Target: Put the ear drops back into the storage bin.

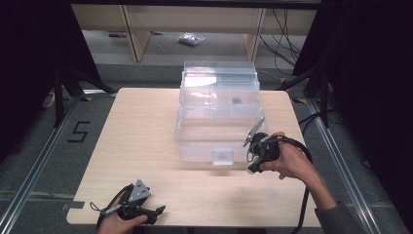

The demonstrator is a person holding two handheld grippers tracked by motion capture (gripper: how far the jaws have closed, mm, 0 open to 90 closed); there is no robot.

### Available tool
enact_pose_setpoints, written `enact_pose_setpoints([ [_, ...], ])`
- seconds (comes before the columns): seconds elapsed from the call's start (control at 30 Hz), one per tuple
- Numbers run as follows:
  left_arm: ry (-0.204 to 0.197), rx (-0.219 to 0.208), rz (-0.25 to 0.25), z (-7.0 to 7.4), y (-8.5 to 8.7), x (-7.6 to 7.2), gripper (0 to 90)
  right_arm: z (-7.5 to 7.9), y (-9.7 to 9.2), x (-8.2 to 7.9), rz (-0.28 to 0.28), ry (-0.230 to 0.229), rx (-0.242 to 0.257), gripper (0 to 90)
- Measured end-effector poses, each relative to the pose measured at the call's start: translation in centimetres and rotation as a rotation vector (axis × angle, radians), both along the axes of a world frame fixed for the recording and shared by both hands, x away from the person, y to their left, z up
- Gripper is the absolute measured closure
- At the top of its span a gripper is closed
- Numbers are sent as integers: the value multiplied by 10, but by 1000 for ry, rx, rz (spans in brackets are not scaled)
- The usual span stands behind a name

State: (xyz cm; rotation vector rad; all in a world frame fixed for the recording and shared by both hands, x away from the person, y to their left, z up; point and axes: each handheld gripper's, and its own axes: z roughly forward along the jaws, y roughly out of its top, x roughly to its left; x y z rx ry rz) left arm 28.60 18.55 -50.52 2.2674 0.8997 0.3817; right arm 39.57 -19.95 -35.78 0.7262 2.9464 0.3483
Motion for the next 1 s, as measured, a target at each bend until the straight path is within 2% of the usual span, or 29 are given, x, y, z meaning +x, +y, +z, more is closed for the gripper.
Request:
enact_pose_setpoints([
  [0.1,1,-18,7,-1,-1,-1,159,7,-1,2,-4,-5,10,602],
  [0.13,0,0,-1,0,0,0,159,8,-1,3,-10,-6,10,602],
  [0.2,-1,-2,-2,0,0,0,159,11,-1,6,-14,-2,3,602],
  [0.23,12,-4,8,-1,-1,0,159,12,-1,7,-15,1,0,602],
  [0.27,-4,-36,28,-2,-2,-1,159,14,0,7,-25,11,-7,602],
  [0.3,1,-12,5,0,0,0,159,15,0,10,-3,1,3,602],
  [0.33,2,-15,7,0,0,0,159,17,0,9,-29,11,4,602],
  [0.37,1,-15,6,0,0,0,159,18,0,12,-1,0,10,602],
  [0.43,1,-3,0,0,0,0,159,21,0,15,-1,-7,16,602],
  [0.47,0,-20,8,-1,-1,0,159,23,0,15,-21,-2,15,602],
  [0.57,0,-13,5,-1,-1,0,159,29,-2,21,-6,-4,9,602],
  [0.6,1,-3,0,0,0,0,159,30,-1,21,-36,-5,10,602],
  [0.63,1,-5,2,0,0,0,159,32,-2,23,-19,-15,10,602],
  [0.7,1,-21,8,-1,-1,-1,159,36,-3,27,-21,-21,8,602],
  [0.73,1,-14,4,-1,0,0,159,38,-3,27,-37,-23,5,602],
  [0.77,2,-4,0,-1,0,0,159,39,-4,30,-24,-28,5,602],
  [0.83,2,-22,8,-1,-1,0,159,42,-5,33,-46,-30,-3,602],
  [0.93,2,-4,0,0,0,0,159,45,-7,39,-56,-33,-8,602],
  [1.0,3,-21,7,-1,-1,0,159,46,-9,43,-56,-35,-6,602],
])
